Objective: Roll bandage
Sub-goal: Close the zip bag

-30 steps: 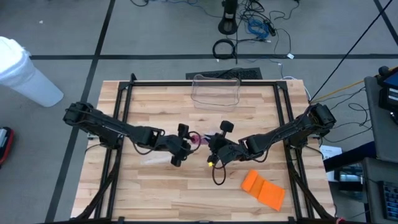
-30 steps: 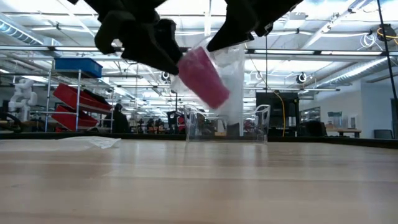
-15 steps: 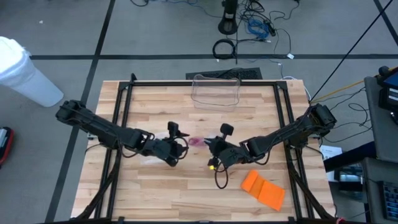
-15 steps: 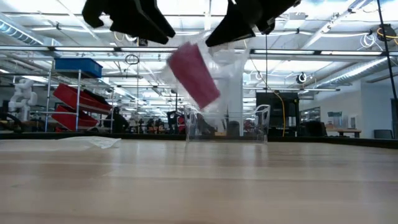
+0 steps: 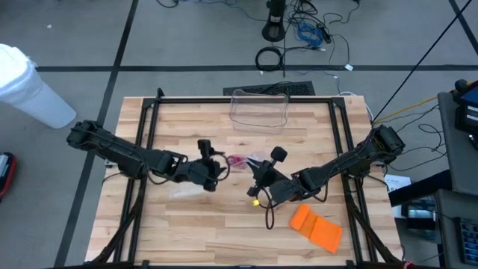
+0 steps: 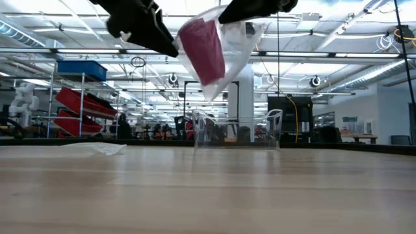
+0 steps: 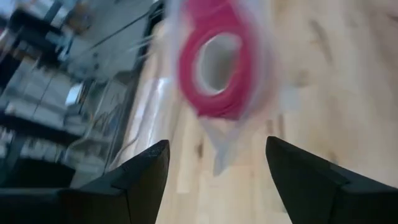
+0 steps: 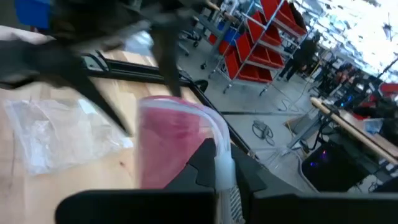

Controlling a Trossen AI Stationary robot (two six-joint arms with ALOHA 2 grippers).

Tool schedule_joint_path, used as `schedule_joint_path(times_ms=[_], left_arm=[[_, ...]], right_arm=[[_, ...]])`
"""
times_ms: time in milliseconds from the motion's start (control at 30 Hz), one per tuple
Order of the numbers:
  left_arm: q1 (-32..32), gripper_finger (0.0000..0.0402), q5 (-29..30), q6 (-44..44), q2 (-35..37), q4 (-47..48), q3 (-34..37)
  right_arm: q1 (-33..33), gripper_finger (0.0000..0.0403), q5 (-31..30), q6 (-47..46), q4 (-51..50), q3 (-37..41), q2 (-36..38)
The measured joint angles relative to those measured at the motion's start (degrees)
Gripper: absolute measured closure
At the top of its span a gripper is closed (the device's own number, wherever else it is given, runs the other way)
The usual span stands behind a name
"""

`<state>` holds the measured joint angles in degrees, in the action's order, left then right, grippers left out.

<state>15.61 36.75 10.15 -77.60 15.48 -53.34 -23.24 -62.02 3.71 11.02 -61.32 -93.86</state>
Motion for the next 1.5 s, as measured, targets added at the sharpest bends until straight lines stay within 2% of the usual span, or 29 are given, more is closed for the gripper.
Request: schedule_joint_path(times_ms=[167, 300, 500, 733, 900, 1033, 1133, 1267, 1500], left_arm=[[-1.9, 0.0132, 0.3, -2.4, 0.0, 0.0, 0.0], [-2.0, 0.0163, -3.7, -1.1, 0.0, -1.3, 0.0], [-2.0, 0.0265, -13.3, 1.1, 0.0, -4.7, 0.0], [-2.0, 0.0389, -12.6, 2.7, 0.0, -3.3, 0.0], [-1.1, 0.0397, -6.9, 2.8, 0.7, -0.5, 0.1], [0.6, 0.0398, -8.2, 2.2, 1.3, -0.6, -0.9], [2.4, 0.0399, -8.9, 2.4, 1.4, -0.7, -2.0], [3.3, 0.0400, -8.1, 5.0, 1.4, 0.2, -2.1], [4.3, 0.0401, -5.0, 3.6, 1.4, 3.6, -2.1]], right_arm=[[-0.9, 0.0402, -0.4, 2.9, 1.7, 0.0, 0.0], [-1.3, 0.0402, -2.6, 4.0, 1.6, 0.0, 0.0], [-1.3, 0.0402, -2.4, 4.1, 1.6, 0.0, 0.0], [-2.4, 0.0403, -1.6, 4.5, -0.6, 0.0, 0.0], [-2.1, 0.0397, 8.6, -2.9, -11.3, 0.0, 0.0], [0.2, 0.0395, 16.1, -9.4, -15.6, 0.0, 0.0], [1.3, 0.0383, 17.6, -11.8, -14.0, 0.0, 0.0], [1.5, 0.0333, 18.5, -11.6, -9.9, 0.0, 0.0], [0.6, 0.0226, 18.7, -11.0, -11.5, 0.0, 2.1]])
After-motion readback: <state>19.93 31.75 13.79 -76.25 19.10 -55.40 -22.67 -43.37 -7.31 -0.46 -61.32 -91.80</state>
